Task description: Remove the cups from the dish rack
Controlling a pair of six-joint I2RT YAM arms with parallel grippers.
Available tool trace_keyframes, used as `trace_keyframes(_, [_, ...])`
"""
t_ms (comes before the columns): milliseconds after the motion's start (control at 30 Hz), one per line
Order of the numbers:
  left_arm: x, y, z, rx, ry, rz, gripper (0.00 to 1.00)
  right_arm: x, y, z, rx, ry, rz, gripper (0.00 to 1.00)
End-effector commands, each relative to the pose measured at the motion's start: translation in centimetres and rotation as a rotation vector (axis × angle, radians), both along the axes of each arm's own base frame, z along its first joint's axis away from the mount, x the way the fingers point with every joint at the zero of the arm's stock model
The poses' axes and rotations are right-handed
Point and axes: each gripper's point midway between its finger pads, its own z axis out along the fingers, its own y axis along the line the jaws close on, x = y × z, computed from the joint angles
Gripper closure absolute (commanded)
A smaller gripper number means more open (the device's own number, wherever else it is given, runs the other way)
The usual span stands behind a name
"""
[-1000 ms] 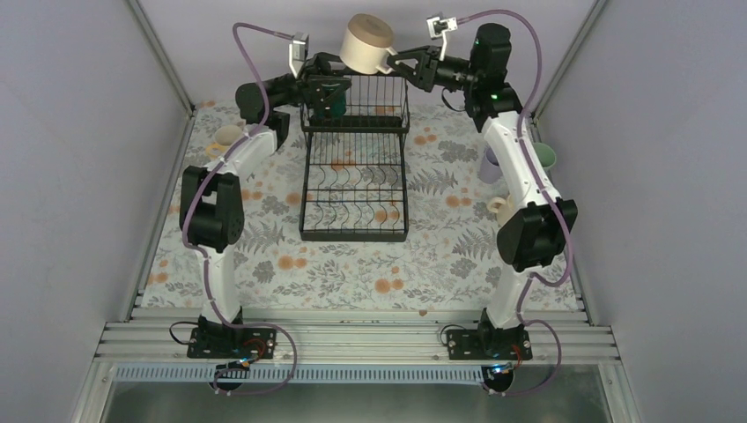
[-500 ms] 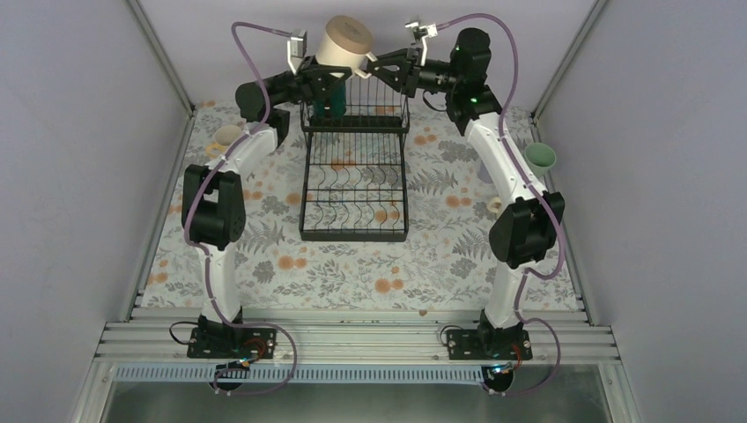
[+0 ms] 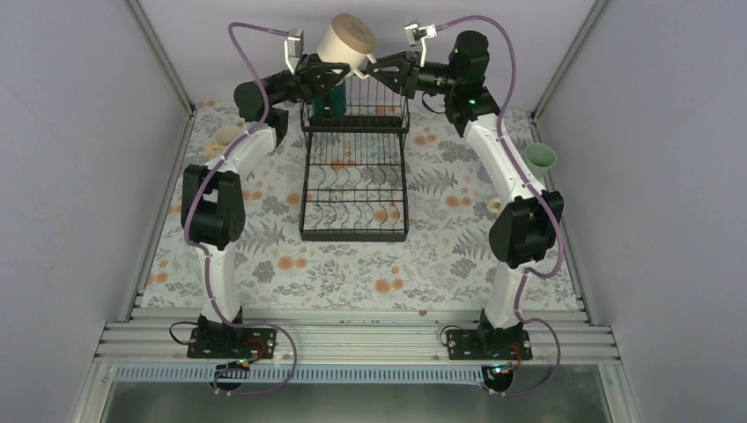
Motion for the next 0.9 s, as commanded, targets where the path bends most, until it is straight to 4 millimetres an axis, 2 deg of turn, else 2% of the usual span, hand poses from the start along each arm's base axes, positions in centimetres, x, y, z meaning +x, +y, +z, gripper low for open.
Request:
trace_keyframes(0, [-2.7,0.1,2.8,-0.010,-0.084,-0.027,0.98,-0.4,0.6,-0.4,0.005,-0.067,0.059,0.82])
trace_keyframes(33, [-2.8,0.1,2.9,-0.008,-0.090,-0.028,0.98,-0.3,0.7,-0.5,0.003,-0.060,0.064,0.76])
trace_keyframes(133, [-3.2,0.1,3.3,0.010,-0.110,-0.031,0.98,0.0,0.8,-1.1,-0.004,-0.044,0.061,0.73])
trace_keyframes(233, [-3.5,0.0,3.6,0.033,-0.125,-0.030,0.98,0.4,0.8,-1.7,-0.014,-0.039,0.049,0.63])
trace_keyframes(367, [-3.8,0.1,3.9,0.054,-0.146,-0.028,0.98,1.0,0.9,-2.6,-0.026,-0.022,0.040,0.60])
trace_keyframes(567, [-3.9,0.4,4.2,0.099,-0.181,-0.013,0.98,1.6,0.5,-3.4,-0.067,-0.026,0.012,0.28])
trace_keyframes(633, [-3.6,0.7,4.4,0.122,-0.194,0.007,0.98,1.9,0.2,-3.4,-0.095,-0.036,-0.015,0.21])
trace_keyframes(733, [-2.5,1.7,4.9,0.175,-0.220,0.080,0.98,2.7,-0.7,-3.8,-0.161,-0.065,-0.071,0.14])
trace_keyframes(800, [-1.3,2.4,5.2,0.228,-0.243,0.176,0.98,3.2,-1.4,-4.2,-0.214,-0.080,-0.111,0.11])
trace_keyframes(867, [-0.2,3.1,6.4,0.301,-0.309,0.322,0.98,3.4,-2.1,-4.6,-0.266,-0.099,-0.153,0.08])
